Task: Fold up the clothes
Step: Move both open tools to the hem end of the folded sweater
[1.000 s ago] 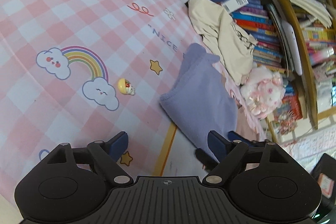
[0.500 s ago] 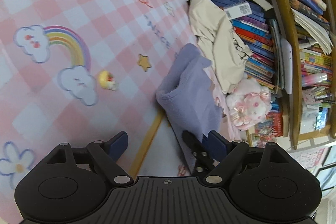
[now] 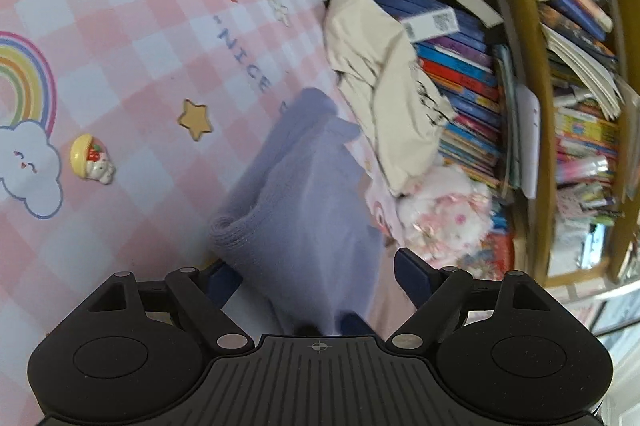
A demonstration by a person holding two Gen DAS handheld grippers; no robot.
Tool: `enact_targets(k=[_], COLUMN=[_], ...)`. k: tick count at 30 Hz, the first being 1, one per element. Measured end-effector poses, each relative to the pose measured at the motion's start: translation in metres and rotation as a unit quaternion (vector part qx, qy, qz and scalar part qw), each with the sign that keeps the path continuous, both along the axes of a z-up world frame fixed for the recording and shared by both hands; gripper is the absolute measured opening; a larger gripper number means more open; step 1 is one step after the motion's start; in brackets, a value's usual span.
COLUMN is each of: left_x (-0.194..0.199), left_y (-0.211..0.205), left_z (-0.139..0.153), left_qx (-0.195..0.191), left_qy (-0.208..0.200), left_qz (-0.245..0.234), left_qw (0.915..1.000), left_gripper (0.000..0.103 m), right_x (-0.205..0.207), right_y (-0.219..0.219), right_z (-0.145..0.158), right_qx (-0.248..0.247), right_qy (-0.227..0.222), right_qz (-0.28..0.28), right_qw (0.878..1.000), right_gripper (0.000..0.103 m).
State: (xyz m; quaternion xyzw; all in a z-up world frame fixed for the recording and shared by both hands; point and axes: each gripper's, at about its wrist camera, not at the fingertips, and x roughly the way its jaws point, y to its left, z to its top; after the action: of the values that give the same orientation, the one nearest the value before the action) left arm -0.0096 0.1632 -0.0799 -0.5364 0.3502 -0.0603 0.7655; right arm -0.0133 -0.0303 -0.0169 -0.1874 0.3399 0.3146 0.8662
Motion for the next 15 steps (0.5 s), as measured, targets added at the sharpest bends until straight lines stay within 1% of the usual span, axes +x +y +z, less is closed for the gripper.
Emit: enact_targets(k=[1,2,3,4,6,8,10,12,15], left_x=[0.000,-0.001,-0.002,-0.004,-0.005,-0.005,-0.005,-0.005,-0.004], left_y=[0.000,0.001,0.002,0.003,0.004,0.004,0.003,0.002,0.002], left_z=[-0.002,-0.005,-0.007,-0.008,-0.010,-0.010,-0.010,-0.009,-0.008], left_qx=[0.001,0.002,0.002,0.001,-0.006,-0.004,0.002,0.007,0.007], left_qy=[0.005,0.011,0.018,0.019,0.019,0.017,0.015,0.013,0.013], left_qz=[0.006,0.010,0.014,0.017,0.024,0.024,0.021,0.018,0.016], left_qw=[1.0000,0.9999,0.9997,0.9997,0.9995,0.9996,0.9997,0.9997,0.9998], left_gripper=[0.076,0.073,0.065,0.061,0.061,0.060,0.060,0.060,0.060], right_x=[-0.002,-0.004,-0.006,-0.008,-0.012,-0.015,-0.020,-0.022,-0.014], right_y=[-0.006,-0.014,-0.025,-0.037,-0.060,-0.087,-0.122,-0.159,-0.216], right_z=[0.001,0.003,0.003,0.004,0.005,0.005,0.002,-0.002,-0.007], right_qx=[0.005,0.011,0.019,0.026,0.041,0.056,0.071,0.091,0.117], right_qy=[0.001,0.005,0.011,0.017,0.030,0.039,0.046,0.047,0.048], right_qz=[-0.006,-0.017,-0.035,-0.054,-0.092,-0.144,-0.218,-0.291,-0.390], right_qw=[1.000,1.000,0.999,0.998,0.994,0.987,0.972,0.951,0.912], right_gripper=[0.041,0.041,0.042,0.043,0.049,0.053,0.056,0.058,0.059])
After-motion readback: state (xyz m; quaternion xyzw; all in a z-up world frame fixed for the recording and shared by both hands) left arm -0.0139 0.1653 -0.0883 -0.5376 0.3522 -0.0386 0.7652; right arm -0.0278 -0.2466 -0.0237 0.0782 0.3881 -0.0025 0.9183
